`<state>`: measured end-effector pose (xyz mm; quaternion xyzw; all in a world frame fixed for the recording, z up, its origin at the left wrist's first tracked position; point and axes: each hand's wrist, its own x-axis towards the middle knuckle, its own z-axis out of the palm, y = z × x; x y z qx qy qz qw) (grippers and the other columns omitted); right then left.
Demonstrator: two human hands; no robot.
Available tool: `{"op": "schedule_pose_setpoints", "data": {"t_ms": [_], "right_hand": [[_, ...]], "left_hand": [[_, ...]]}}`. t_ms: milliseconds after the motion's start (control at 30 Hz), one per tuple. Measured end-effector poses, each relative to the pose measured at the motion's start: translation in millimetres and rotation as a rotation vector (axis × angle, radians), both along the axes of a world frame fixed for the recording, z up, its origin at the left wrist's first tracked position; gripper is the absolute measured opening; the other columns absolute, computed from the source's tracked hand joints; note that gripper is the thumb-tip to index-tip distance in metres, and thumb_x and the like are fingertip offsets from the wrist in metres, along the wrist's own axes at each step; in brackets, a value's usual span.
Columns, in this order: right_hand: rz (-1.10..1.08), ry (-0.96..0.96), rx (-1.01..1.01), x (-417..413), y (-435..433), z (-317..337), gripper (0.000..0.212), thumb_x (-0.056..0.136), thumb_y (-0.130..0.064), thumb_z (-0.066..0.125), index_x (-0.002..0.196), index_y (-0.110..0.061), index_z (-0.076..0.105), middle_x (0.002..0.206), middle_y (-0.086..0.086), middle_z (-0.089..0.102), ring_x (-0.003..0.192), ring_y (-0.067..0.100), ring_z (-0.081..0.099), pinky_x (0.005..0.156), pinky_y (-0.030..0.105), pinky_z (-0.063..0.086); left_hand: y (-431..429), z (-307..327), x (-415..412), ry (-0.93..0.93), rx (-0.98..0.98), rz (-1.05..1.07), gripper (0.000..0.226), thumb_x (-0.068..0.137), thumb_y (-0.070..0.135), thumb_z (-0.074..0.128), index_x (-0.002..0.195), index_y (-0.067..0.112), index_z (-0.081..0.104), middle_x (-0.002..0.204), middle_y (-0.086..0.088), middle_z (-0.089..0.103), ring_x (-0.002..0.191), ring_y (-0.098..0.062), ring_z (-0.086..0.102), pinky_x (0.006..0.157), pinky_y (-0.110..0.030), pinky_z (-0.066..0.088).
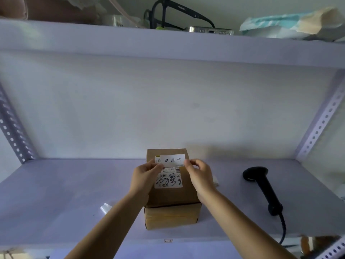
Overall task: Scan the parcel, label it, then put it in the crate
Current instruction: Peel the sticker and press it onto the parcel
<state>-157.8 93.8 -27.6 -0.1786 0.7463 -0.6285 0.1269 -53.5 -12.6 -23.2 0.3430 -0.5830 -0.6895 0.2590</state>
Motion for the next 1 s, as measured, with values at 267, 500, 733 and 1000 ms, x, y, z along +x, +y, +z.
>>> {"op": "schedule_pose_setpoints", "data": {"t_ms": [267, 500, 733, 1000], "right_hand": [[0.064, 0.021, 0.077, 24, 34, 2, 0.022, 0.088, -0.023, 0.062, 0.067, -0.016, 0.062, 0.08, 0.009, 0.066, 0.078, 0.016, 0.058, 0.064, 0.023, 0.042], [-0.004, 0.226, 0.257, -11, -9, 15, 0.021, 0.083, -0.027, 0.061, 0.068, -0.015, 0.068, 0.08, 0.001, 0.07, 0.094, 0.022, 0.063, 0.09, 0.043, 0.049], [-0.053, 0.365, 0.583, -24, -33, 3, 0.024, 0.09, -0.036, 0.053, 0.072, -0.021, 0.056, 0.113, 0.009, 0.055, 0.111, 0.028, 0.046, 0.088, 0.041, 0.044], [-0.11, 0.381, 0.531, -22, -34, -8, 0.024, 0.093, -0.035, 0.052, 0.091, -0.013, 0.062, 0.111, 0.006, 0.051, 0.107, 0.024, 0.048, 0.08, 0.035, 0.044]], "left_hand": [[25, -4, 25, -0.01, -0.092, -0.06, 0.014, 0.087, 0.007, 0.065, 0.081, -0.004, 0.071, 0.099, 0.003, 0.072, 0.076, -0.023, 0.072, 0.058, -0.033, 0.058], [-19, 9, -5, -0.354, -0.495, 0.02, 0.024, 0.078, 0.041, 0.066, 0.066, 0.021, 0.067, 0.082, -0.004, 0.076, 0.08, -0.03, 0.071, 0.067, -0.035, 0.054], [-39, -10, -26, -0.531, -0.567, 0.048, 0.027, 0.08, 0.051, 0.058, 0.065, 0.029, 0.057, 0.104, -0.004, 0.069, 0.095, -0.026, 0.065, 0.087, -0.047, 0.054], [-26, -14, -35, -0.558, -0.668, 0.092, 0.031, 0.09, 0.041, 0.052, 0.097, 0.015, 0.069, 0.114, -0.004, 0.054, 0.106, -0.025, 0.055, 0.094, -0.04, 0.045]]}}
